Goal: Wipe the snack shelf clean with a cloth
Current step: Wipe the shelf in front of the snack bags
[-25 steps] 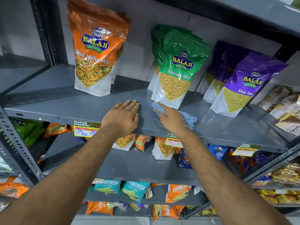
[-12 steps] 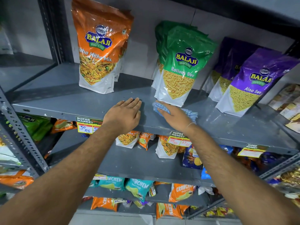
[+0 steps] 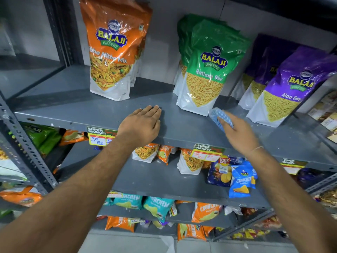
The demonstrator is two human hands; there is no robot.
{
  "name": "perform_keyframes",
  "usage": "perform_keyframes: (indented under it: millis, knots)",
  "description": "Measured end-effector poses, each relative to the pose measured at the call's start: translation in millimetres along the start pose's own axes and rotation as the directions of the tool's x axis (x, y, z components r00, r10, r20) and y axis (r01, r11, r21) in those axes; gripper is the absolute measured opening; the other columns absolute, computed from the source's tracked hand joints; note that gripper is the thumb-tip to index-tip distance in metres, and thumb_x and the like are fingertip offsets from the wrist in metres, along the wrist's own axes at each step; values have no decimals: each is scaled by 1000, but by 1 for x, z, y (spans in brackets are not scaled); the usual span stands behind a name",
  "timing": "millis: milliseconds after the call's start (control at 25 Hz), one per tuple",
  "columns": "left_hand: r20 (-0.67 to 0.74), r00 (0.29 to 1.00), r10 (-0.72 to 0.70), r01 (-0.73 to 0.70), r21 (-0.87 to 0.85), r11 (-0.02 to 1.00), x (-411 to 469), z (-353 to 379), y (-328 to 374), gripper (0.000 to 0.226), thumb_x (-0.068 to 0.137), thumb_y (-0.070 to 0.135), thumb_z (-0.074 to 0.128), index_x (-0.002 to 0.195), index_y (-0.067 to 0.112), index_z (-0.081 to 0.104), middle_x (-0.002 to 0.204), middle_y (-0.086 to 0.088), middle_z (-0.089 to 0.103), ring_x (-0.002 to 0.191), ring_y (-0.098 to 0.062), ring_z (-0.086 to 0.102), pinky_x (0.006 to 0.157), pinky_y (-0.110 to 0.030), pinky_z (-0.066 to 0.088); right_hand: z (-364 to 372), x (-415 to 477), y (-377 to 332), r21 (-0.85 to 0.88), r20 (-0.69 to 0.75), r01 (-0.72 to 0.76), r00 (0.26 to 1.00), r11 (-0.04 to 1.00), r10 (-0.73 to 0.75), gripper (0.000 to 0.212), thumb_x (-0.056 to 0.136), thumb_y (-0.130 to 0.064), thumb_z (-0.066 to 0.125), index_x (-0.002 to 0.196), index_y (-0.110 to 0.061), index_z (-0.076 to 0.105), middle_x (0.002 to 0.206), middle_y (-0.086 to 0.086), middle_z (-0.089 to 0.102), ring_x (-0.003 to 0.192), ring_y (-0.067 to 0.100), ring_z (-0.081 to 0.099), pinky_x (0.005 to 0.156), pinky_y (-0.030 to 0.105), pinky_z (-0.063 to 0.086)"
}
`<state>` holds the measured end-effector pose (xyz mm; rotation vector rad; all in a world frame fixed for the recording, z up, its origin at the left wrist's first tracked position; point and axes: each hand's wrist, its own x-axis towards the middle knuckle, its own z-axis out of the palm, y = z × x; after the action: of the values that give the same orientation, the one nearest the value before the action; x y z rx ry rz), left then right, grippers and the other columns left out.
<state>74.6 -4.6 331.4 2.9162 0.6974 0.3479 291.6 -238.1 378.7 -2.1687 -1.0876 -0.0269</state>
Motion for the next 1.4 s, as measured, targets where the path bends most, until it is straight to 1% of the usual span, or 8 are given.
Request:
perform_keyframes:
  millis: [160,360,520,640,840,1040,1200,1400]
  knots:
    - [17,1000,-22,22,-9,1000,2,1,0,62,108,41,16,165,17,12,174,0,11,161,-15,9,132,-38,9,34,4,-7,-203,154,23,988,979,9,42,103,-43,46,145,-41,48,154,-9,47,142,16,44,114,33,35]
    - [39,999,-24,24,5,1000,5,0,-1,62,108,39,17,164,13,11,174,-3,8,161,-17,6,132,-38,7,65,-57,-66,-51,307,372,889,927,-340,48,101,-26,52,147,-39,46,154,-16,45,144,2,36,121,24,26]
    - [62,998,-26,26,4,1000,3,-3,0,63,108,40,15,165,15,8,175,-2,5,161,-16,5,132,-38,7,40,-23,-44,-179,-53,119,990,977,-130,45,99,-29,50,143,-33,50,124,7,66,112,30,63,94,41,53]
    - [59,998,-18,18,1,1000,3,-3,1,63,107,41,15,165,15,8,175,-2,5,161,-17,5,132,-38,7,46,-3,-44,-205,-23,-40,999,978,36,43,101,-29,50,144,-33,50,129,10,67,115,34,62,92,38,49]
    - [35,999,-4,5,-19,1000,3,-1,-1,63,108,38,18,164,11,11,174,-5,8,161,-19,8,131,-39,9,96,-31,-81,-147,176,216,966,965,-189,48,100,-26,52,147,-31,48,153,-2,50,142,20,44,118,36,35]
    - [26,999,31,-31,-19,999,6,3,-1,63,107,36,18,164,10,12,174,-6,7,161,-19,8,131,-40,11,76,-83,-93,-180,211,340,930,923,-301,54,93,-26,49,146,-33,46,147,-1,57,135,19,53,110,37,45]
    - [-27,999,20,-20,-15,1000,5,6,-3,75,97,44,7,162,10,25,172,-7,20,160,-21,19,130,-42,15,40,-84,-73,-131,-36,127,990,983,-133,41,90,-31,47,130,-33,55,116,2,74,105,28,69,87,42,55]
    - [-172,977,130,-141,-57,988,7,-1,83,74,97,43,10,159,12,36,168,-4,32,156,-17,31,129,-38,17,-59,-58,12,308,-392,-115,889,944,236,18,103,-26,54,105,-20,71,90,-11,73,78,-11,61,78,19,51]
